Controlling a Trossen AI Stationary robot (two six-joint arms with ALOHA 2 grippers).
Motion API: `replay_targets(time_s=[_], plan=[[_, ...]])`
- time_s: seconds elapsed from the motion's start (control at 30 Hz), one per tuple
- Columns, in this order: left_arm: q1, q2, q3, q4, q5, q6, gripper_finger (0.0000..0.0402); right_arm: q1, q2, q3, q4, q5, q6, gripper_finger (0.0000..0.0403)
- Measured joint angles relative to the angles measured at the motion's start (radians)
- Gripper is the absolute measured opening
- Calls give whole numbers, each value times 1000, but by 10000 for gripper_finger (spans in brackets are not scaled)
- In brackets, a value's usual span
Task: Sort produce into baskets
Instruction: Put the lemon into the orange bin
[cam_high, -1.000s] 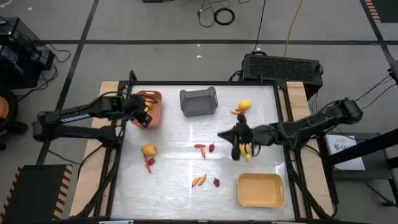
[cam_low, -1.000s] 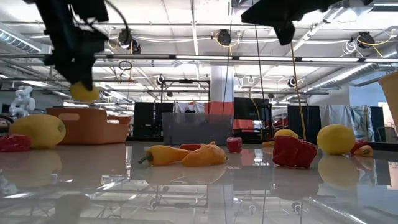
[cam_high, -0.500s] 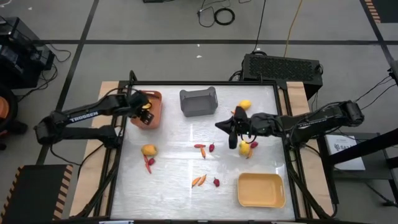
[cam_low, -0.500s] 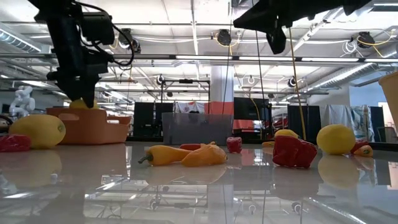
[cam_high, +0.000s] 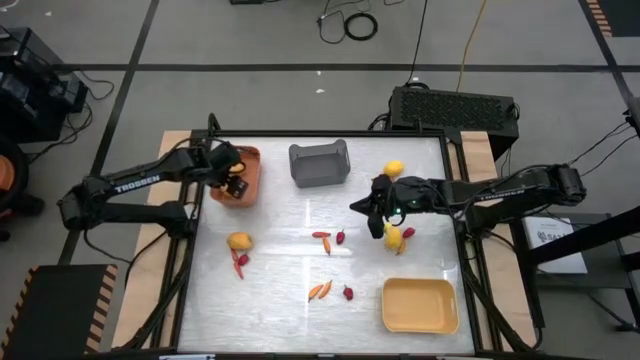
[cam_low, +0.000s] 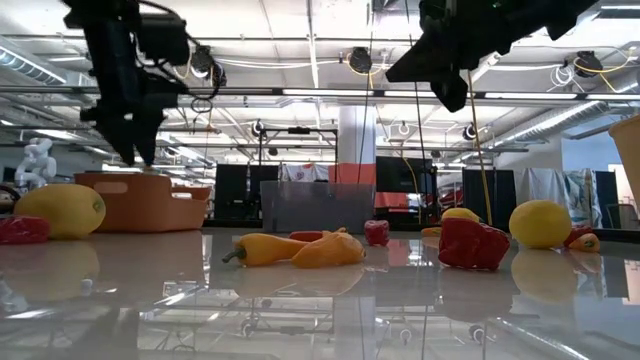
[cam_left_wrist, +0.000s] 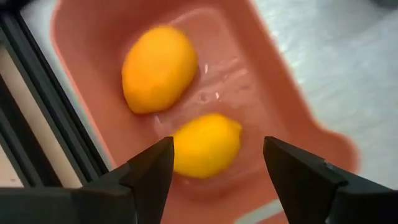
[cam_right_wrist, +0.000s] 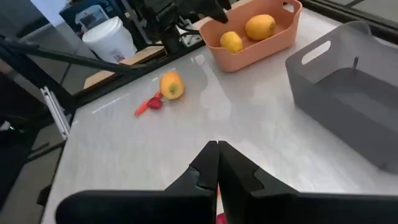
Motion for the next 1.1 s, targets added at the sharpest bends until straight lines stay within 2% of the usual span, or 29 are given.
replay_targets(time_s=[0.1, 0.2, 0.3, 0.43, 0.63, 0.73, 0.9, 1.1], plan=[[-12, -1, 68, -20, 73, 45, 254, -7, 0, 0, 2, 0, -37, 0], [-59, 0, 116, -20, 209, 116, 254, -17, 0, 0, 1, 0, -60, 0], [-141, -1, 139, -18, 337, 183, 252, -27, 0, 0, 1, 0, -87, 0], [-283, 0, 138, -19, 422, 259, 247, -44, 0, 0, 2, 0, -115, 0], [-509, 0, 124, -15, 432, 426, 246, -65, 0, 0, 2, 0, -118, 0], [-582, 0, 101, -19, 369, 411, 247, -67, 0, 0, 2, 0, -118, 0], [-615, 7, 64, -20, 304, 278, 275, -67, 0, 0, 2, 0, -118, 0], [-617, 15, 25, -8, 302, 247, 340, -67, 0, 0, 2, 0, -143, 0]])
